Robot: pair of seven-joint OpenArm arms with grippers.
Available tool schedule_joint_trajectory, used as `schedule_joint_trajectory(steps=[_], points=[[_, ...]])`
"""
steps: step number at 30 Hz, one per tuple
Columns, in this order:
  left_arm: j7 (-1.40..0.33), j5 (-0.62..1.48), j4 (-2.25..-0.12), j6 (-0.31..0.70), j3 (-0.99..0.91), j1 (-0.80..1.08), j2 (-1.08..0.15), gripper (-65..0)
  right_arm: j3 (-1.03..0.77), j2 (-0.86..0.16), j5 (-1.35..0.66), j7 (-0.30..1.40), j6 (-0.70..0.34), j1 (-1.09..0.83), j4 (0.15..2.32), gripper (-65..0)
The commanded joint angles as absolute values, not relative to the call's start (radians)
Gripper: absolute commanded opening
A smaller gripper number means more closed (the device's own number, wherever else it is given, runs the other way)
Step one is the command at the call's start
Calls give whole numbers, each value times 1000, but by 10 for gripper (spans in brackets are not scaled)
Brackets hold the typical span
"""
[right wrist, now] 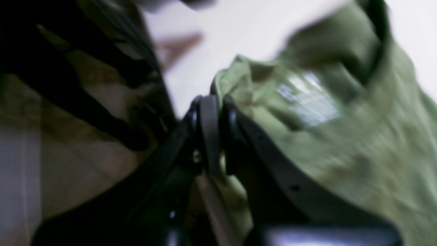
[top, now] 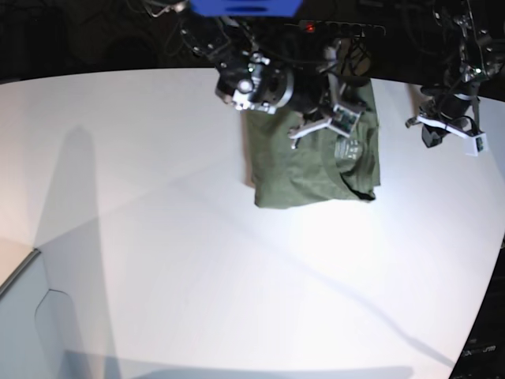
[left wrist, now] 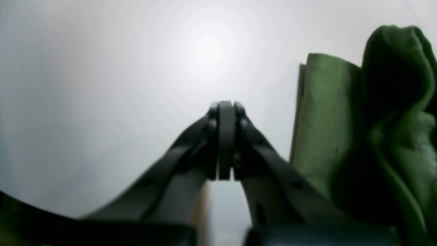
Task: Layout the t-shirt on the table in an organized manner, then fold the t-shirt properly
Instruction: 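Grasp the folded bundle edges with both grippers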
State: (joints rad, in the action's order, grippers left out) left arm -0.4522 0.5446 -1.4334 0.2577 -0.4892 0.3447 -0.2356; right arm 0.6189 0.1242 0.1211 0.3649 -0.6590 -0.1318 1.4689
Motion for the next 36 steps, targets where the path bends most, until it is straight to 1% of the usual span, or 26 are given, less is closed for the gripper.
schedule_joint_trajectory(steps=[1, 5, 7, 8, 9, 12, 15, 17, 19, 21, 26, 27, 28, 36], points=[[-432, 555, -1452, 262, -496, 341, -251, -649, 636, 133, 104, 341, -661, -127, 1491, -650], [-432, 555, -1454, 262, -496, 341, -251, -648, 684, 124, 104, 341, -657, -122, 1475, -650], [-432, 556, -1454, 262, -496, 343, -265, -621, 696, 124, 104, 341, -657, -117, 1448, -648], [-432, 556, -1454, 262, -496, 343, -268, -600, 696, 125, 104, 341, -657, -116, 1434, -627], [-432, 556, -1454, 262, -496, 343, -268, -571, 694, 127, 104, 343, -657, -107, 1422, -592], [-432, 556, -1454, 262, -501, 343, -269, -501, 696, 125, 104, 344, -657, -91, 1403, -457], [-432, 556, -1454, 262, -545, 343, -263, -466, 688, 125, 99, 341, -657, -91, 1409, -328], [-432, 558, -1460, 262, -555, 343, -263, -453, 673, 117, 99, 341, -657, -87, 1434, -277], [-433, 579, -1492, 262, -556, 346, -263, -432, 627, 101, 97, 341, -657, -90, 1475, -266], [-464, 636, -1518, 262, -555, 366, -263, -396, 565, 99, 97, 341, -657, -90, 1508, -266], [-607, 757, -1567, 262, -550, 357, -260, -253, 417, 99, 97, 341, -662, -88, 1552, -266], [-625, 765, -1564, 262, -536, 340, -251, -233, 398, 99, 97, 341, -662, -88, 1555, -266], [-634, 766, -1561, 262, -518, 323, -239, -222, 381, 99, 97, 341, -662, -88, 1558, -266], [-638, 765, -1554, 254, -355, 265, -183, -225, 314, 99, 97, 346, -662, -108, 1581, -266]])
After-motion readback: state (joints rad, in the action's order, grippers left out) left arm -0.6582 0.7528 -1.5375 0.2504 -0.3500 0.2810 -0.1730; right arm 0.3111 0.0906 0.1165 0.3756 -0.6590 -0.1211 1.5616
